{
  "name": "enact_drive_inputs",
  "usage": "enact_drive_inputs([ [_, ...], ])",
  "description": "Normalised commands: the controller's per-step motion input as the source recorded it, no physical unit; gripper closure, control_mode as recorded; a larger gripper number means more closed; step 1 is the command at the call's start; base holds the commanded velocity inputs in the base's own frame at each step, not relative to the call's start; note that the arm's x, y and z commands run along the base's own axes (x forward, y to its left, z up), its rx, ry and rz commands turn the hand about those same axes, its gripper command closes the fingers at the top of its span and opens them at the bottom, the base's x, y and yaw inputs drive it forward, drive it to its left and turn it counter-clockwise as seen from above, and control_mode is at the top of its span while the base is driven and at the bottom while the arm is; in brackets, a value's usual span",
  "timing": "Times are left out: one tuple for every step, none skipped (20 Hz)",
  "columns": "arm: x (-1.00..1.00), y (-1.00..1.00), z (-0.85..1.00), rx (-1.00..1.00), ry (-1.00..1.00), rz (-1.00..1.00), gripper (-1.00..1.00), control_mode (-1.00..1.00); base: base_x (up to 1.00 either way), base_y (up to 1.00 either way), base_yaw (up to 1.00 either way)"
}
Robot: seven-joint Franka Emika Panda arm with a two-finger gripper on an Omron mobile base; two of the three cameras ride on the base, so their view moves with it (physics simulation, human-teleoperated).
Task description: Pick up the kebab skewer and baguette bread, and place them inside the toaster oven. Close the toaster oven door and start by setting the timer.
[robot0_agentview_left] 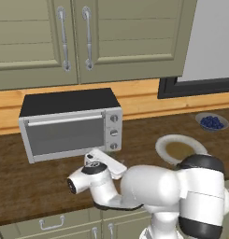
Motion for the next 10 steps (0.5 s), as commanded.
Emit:
enact_drive_inputs([
  [0.00,-0.69,-0.01,-0.20,0.00,0.31,-1.00,-1.00,0.00,0.00,0.00],
  [0.00,-0.69,0.00,-0.17,0.00,0.30,-1.00,-1.00,0.00,0.00,0.00],
  [0.00,-0.66,0.00,-0.13,0.02,0.28,-1.00,-1.00,0.00,0.00,0.00],
  [0.00,-0.65,0.01,-0.12,0.06,0.27,-1.00,-1.00,0.00,0.00,0.00],
  [0.00,-0.61,0.01,-0.13,0.10,0.26,-1.00,-1.00,0.00,0.00,0.00],
  [0.00,-0.62,0.04,-0.13,0.12,0.25,-1.00,-1.00,0.00,0.00,0.00],
  [0.00,-0.53,0.02,-0.13,0.13,0.24,-1.00,-1.00,0.00,0.00,0.00],
  [0.00,-0.48,0.04,-0.13,0.12,0.24,-1.00,-1.00,0.00,0.00,0.00],
  [0.00,-0.37,0.00,-0.12,0.13,0.24,-1.00,-1.00,0.00,0.00,0.00],
  [0.00,-0.28,0.00,-0.08,0.12,0.22,-1.00,-1.00,0.00,0.00,0.00],
])
